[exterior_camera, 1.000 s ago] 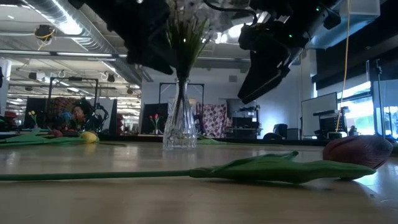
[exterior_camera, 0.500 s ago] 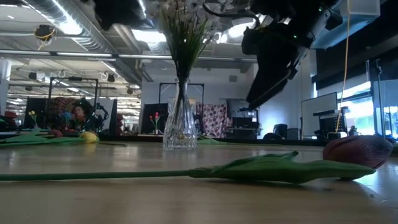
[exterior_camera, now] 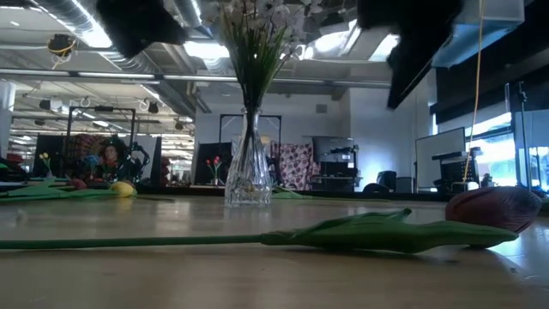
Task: Sort flowers into vase by color
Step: Put the bottom red tulip into the transparent pink vase
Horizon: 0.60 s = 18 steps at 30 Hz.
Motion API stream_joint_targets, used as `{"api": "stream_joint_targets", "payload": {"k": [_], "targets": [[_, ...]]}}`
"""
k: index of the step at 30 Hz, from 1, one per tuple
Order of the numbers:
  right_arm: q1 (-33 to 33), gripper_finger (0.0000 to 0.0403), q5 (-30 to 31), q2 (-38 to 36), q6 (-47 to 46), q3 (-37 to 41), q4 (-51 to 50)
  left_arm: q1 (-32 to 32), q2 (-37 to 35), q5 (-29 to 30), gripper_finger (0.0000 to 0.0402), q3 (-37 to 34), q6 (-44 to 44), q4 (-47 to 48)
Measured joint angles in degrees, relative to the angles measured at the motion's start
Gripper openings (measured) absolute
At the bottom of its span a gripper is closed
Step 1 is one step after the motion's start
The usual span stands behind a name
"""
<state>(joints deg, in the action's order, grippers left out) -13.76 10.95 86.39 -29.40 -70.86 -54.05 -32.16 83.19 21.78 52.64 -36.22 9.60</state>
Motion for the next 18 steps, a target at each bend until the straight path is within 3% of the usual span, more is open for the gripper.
{"api": "stream_joint_targets", "payload": {"k": [7,11,18], "targets": [[-12.4,0.0343,3.0,0.0,-8.6,-6.4,-10.7,2.8,11.7,-0.2,0.0198,12.2,2.0,-0.1],[-21.6,0.0343,5.0,0.0,-22.0,-10.6,-19.7,4.1,18.9,-1.6,0.0198,15.6,-1.7,0.0],[-39.3,0.0343,11.3,0.0,-38.7,-11.6,-18.0,5.5,34.0,-3.4,0.0198,24.4,-2.8,0.4]]}}
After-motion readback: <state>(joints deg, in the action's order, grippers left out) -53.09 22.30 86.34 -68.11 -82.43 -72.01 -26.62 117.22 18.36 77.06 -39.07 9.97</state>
